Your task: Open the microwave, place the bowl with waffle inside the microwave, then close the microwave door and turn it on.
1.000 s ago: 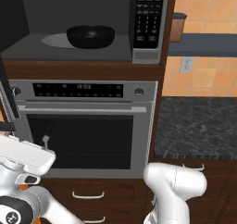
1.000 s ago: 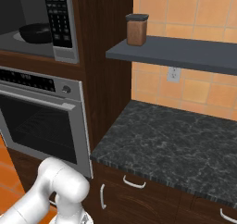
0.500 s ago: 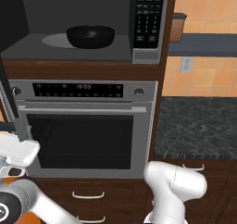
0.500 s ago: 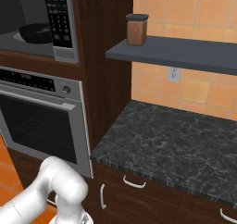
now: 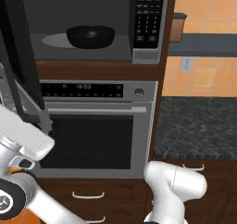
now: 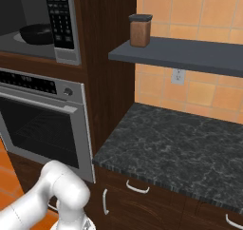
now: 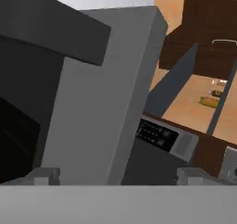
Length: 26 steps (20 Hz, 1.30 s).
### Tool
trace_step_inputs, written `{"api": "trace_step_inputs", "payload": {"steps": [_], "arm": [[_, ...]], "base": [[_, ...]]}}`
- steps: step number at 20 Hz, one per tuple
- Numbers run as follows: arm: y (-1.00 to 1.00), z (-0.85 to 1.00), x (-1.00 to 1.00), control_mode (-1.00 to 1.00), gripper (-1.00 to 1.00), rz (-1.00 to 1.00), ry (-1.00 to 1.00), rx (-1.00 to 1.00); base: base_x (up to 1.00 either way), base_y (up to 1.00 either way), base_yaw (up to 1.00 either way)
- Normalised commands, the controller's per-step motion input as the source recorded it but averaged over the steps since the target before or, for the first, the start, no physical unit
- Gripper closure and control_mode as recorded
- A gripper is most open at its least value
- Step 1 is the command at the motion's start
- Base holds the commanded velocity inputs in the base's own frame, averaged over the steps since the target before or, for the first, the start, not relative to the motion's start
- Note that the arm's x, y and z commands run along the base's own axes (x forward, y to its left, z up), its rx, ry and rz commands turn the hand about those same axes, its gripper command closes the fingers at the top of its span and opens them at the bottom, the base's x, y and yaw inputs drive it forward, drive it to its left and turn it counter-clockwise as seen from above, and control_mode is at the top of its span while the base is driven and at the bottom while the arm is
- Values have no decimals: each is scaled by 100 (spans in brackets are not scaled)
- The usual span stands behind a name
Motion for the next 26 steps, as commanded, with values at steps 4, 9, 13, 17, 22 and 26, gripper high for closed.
{"api": "trace_step_inputs", "payload": {"steps": [4,9,13,17,22,26], "arm": [[-100,2,-8,-100,-100,11,1,41],[-100,40,3,-100,-100,16,9,36],[-94,37,45,-100,-100,20,12,33],[-77,25,76,-100,-100,20,12,31],[-68,35,75,-100,-100,25,3,26],[-35,12,70,-100,-100,34,0,15]], "base": [[0,0,0],[0,0,0],[0,0,0],[0,0,0],[0,0,0],[0,0,0]]}}
